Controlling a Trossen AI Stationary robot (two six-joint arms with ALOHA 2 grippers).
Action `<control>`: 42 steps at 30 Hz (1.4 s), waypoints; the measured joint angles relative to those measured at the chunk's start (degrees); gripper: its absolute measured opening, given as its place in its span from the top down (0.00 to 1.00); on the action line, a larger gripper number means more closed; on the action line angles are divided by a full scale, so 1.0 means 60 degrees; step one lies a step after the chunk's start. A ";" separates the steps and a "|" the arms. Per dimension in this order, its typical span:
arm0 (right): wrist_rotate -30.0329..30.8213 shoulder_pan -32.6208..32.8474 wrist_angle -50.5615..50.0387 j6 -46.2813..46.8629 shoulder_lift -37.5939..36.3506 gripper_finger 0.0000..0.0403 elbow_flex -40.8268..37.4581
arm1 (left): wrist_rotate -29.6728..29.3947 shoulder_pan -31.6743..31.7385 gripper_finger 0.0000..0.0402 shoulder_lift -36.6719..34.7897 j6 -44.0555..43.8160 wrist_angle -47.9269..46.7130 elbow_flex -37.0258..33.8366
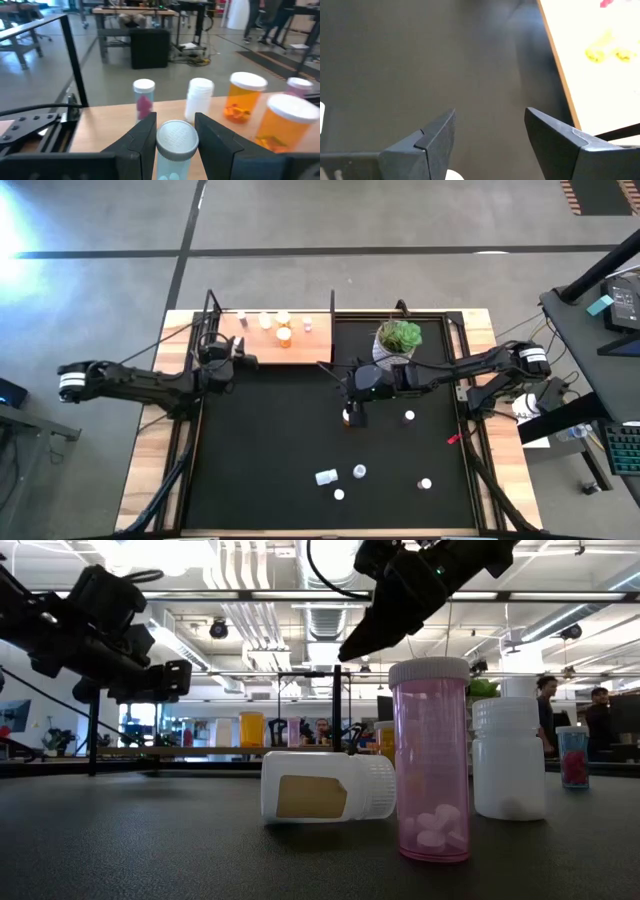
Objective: Pick and place medicine bottles onto shelf by color
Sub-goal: Put the left blue pill bottle on the shelf aligned with the other blue pill bottle
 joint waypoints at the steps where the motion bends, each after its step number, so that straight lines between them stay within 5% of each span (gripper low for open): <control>1: -0.0004 0.0000 0.0064 -0.0061 -0.0017 0.43 0.0002 | -0.0004 0.0104 0.73 0.0172 -0.0002 0.0168 -0.0011; 13: -0.0006 0.0000 0.0543 -0.0314 -0.0305 0.43 0.0010 | -0.0358 0.0918 0.73 0.2254 0.0566 0.2177 0.0226; 21: -0.0006 0.0000 0.0533 -0.0317 -0.0316 0.43 0.0010 | -0.0405 0.0847 0.73 0.2361 0.0687 0.2476 0.0163; 32: 0.0001 0.0000 0.0530 -0.0673 -0.0301 0.43 0.0010 | 0.0553 -0.0762 0.73 0.1549 -0.1110 0.1356 -0.0015; 42: -0.0002 0.0000 0.0455 -0.0148 -0.0272 0.43 0.0010 | 0.1103 -0.1949 0.73 0.1445 -0.1333 0.1314 0.0218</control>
